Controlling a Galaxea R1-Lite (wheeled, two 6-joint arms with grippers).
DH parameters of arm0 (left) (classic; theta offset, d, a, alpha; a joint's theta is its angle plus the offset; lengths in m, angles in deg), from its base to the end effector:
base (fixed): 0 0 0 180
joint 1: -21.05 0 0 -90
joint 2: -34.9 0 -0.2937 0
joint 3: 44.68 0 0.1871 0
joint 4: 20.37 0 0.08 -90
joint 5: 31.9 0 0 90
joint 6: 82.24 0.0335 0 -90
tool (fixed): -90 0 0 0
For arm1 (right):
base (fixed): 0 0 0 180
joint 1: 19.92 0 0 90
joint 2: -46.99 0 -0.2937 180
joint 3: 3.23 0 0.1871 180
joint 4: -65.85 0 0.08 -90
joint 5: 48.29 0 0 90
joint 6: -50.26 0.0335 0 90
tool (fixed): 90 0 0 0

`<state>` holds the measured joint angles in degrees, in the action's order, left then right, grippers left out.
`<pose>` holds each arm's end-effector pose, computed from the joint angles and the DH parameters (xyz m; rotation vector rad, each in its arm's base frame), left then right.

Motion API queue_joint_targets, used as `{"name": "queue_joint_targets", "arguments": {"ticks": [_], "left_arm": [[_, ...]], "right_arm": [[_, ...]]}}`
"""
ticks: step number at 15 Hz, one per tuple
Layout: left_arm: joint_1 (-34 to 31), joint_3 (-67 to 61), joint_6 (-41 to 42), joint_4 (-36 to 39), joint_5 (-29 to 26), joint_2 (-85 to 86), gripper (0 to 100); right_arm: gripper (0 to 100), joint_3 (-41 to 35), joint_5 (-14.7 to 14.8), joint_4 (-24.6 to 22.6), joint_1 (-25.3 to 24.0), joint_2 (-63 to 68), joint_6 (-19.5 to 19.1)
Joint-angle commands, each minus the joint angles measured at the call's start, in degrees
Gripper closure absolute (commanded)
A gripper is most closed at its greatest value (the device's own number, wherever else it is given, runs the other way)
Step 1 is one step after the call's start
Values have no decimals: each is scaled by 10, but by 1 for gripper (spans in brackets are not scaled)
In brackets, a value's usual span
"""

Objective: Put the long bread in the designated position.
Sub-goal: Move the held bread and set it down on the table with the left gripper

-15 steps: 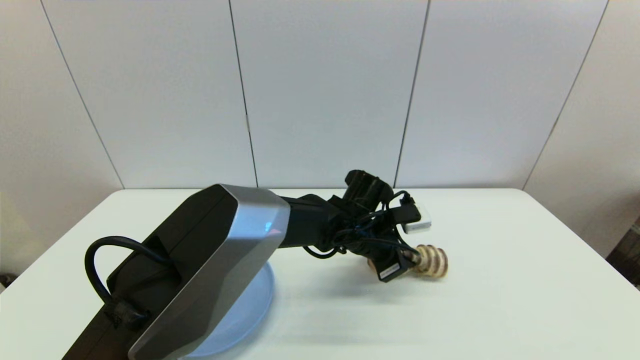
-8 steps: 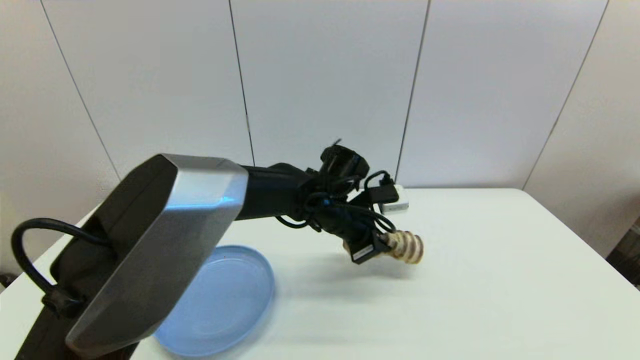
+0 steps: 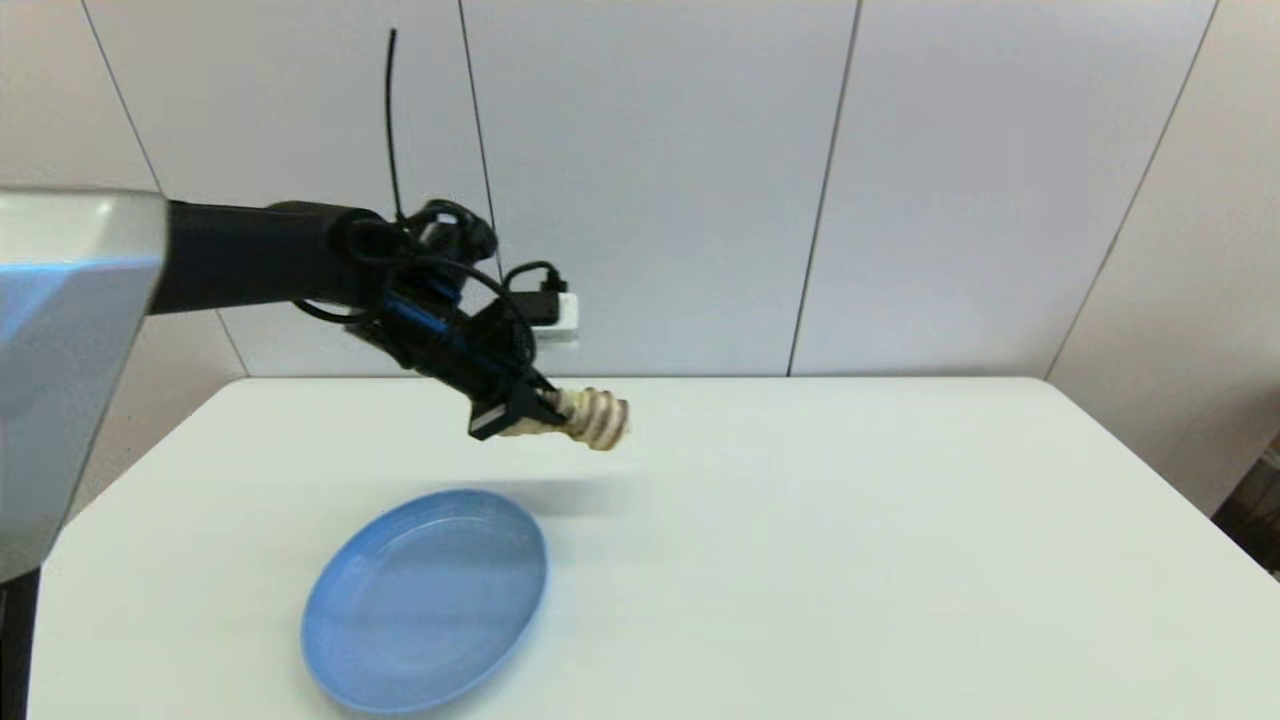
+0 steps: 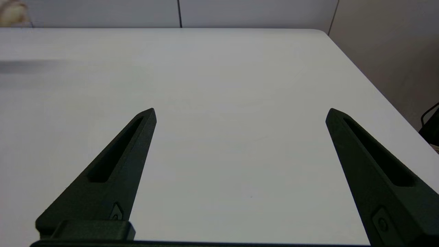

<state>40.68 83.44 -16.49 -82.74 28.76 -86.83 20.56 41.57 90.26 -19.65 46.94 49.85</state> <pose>0.3726 -0.1503 0.1801 0.8986 0.4329 -1.2518 -0.0091 0.0001 0.0742 -0.0071 0.0100 -0.0022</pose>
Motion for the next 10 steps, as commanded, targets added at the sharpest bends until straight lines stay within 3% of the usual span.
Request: {"name": "queue_joint_targets", "arguments": {"ticks": [1, 4, 10], "left_arm": [[-99, -6, 117, -86, -46, 25, 100], [-137, -6, 160, -93, -55, 13, 100], [-178, -2, 227, -91, -128, -52, 100]], "right_arm": [[0, 0, 0, 0, 0, 0, -1], [0, 0, 0, 0, 0, 0, -1], [0, 0, 0, 0, 0, 0, -1]]}}
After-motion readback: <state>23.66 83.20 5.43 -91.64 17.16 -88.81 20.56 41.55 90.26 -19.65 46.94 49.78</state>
